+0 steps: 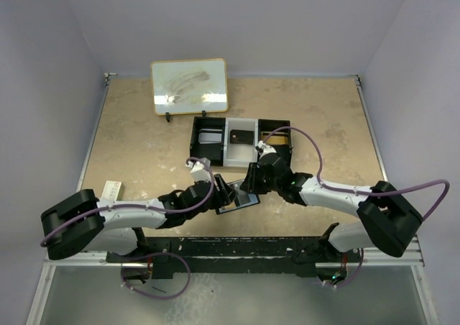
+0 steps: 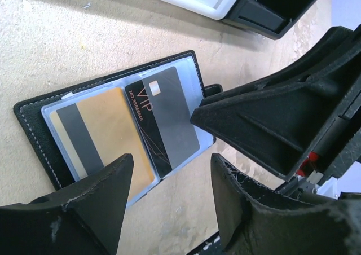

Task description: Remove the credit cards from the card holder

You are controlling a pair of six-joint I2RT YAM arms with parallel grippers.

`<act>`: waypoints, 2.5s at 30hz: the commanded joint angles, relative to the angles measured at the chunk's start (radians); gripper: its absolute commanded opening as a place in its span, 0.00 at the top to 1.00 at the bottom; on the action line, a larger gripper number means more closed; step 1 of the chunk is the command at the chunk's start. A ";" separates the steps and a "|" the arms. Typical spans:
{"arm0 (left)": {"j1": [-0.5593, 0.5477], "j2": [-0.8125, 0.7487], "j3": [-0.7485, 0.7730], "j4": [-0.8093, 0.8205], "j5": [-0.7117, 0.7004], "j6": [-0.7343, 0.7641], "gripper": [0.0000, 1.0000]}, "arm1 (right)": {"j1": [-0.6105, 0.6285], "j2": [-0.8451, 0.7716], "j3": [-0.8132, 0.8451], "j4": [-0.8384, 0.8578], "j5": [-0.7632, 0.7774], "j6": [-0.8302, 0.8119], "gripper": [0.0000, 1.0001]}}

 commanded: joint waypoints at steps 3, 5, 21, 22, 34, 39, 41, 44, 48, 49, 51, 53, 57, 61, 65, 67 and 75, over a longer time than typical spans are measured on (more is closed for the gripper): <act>0.008 0.103 0.021 0.170 -0.006 -0.037 0.44 | 0.003 0.057 -0.020 0.032 -0.006 -0.026 0.68; 0.011 0.127 0.021 0.184 -0.004 -0.036 0.45 | 0.002 0.073 -0.033 0.039 -0.004 -0.015 0.69; 0.040 0.310 -0.052 0.483 0.065 -0.068 0.52 | 0.002 0.055 -0.146 0.109 -0.028 0.056 0.69; 0.041 0.315 -0.055 0.498 0.067 -0.071 0.54 | 0.003 0.053 -0.147 0.108 -0.029 0.057 0.69; 0.039 0.304 -0.084 0.535 0.052 -0.098 0.84 | 0.002 0.046 -0.146 0.094 -0.022 0.059 0.69; 0.039 0.293 -0.092 0.557 0.062 -0.102 1.00 | 0.002 0.045 -0.143 0.083 -0.010 0.062 0.69; 0.039 0.279 -0.098 0.547 0.060 -0.103 1.00 | 0.003 0.045 -0.141 0.083 -0.008 0.064 0.68; 0.040 0.249 -0.115 0.517 0.052 -0.109 1.00 | 0.002 0.047 -0.137 0.074 0.000 0.064 0.67; 0.039 0.204 -0.147 0.472 0.040 -0.115 1.00 | 0.002 0.052 -0.129 0.067 0.008 0.065 0.67; 0.039 0.193 -0.156 0.466 0.037 -0.116 1.00 | 0.002 0.053 -0.128 0.065 0.009 0.064 0.67; 0.039 0.172 -0.176 0.453 0.033 -0.121 1.00 | 0.003 0.053 -0.125 0.064 0.009 0.063 0.67; 0.039 0.155 -0.191 0.445 0.031 -0.122 1.00 | 0.002 0.053 -0.123 0.064 0.008 0.063 0.66; 0.039 0.146 -0.191 0.434 0.036 -0.118 1.00 | 0.002 0.053 -0.119 0.071 -0.003 0.057 0.67; 0.039 0.167 -0.163 0.444 0.044 -0.115 0.91 | 0.003 0.050 -0.107 0.082 -0.034 0.034 0.67; 0.039 0.195 -0.144 0.476 0.053 -0.118 0.82 | 0.003 0.062 -0.093 0.079 -0.044 0.008 0.68; 0.039 0.211 -0.134 0.493 0.056 -0.119 0.80 | 0.003 0.074 -0.094 0.087 -0.043 0.005 0.69; 0.039 0.278 -0.101 0.555 0.084 -0.121 0.81 | 0.003 0.092 -0.108 0.108 -0.045 0.001 0.72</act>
